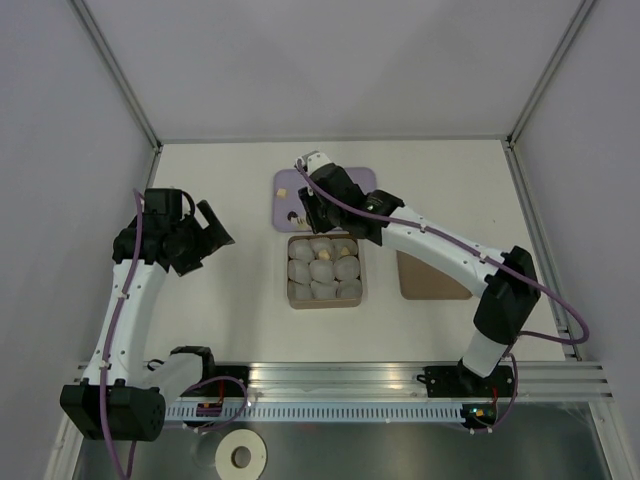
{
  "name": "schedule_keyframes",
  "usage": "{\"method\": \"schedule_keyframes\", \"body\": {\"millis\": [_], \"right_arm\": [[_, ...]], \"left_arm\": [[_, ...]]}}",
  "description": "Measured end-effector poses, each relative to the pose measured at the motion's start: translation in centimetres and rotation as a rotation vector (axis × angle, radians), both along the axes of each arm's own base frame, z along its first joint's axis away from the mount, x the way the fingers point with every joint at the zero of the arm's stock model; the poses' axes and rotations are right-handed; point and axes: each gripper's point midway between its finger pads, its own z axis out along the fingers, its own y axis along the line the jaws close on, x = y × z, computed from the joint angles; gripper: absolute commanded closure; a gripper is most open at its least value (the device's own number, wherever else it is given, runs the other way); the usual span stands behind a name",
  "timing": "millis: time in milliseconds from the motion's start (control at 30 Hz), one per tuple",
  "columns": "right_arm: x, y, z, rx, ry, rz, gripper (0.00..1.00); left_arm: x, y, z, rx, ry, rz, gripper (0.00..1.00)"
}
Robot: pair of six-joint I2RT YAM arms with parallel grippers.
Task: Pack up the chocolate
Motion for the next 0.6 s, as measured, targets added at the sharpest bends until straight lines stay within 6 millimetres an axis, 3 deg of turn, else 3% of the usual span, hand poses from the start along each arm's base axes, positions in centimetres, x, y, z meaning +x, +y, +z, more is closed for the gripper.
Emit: {"method": "schedule_keyframes", "body": {"millis": [133,300,600], "right_arm": [[-2.9,0.3,-0.7,0.018,0.048,0.011,0.94],[-4.6,0.6,-2.4,0.012,0.098,0.008,0.94],[-4.3,1.1,-4.3,0.004,0.13,-0.035,0.94]], "left_arm": [[-0.2,0.0,0.0,-0.001,-0.005,0.0,0.0],[-0.4,-0.1,-0.1,-0.004,-0.004,-0.002,0.0],[-0.5,-0.1,-0.1,-0.004,-0.006,-0.002,0.0]]}}
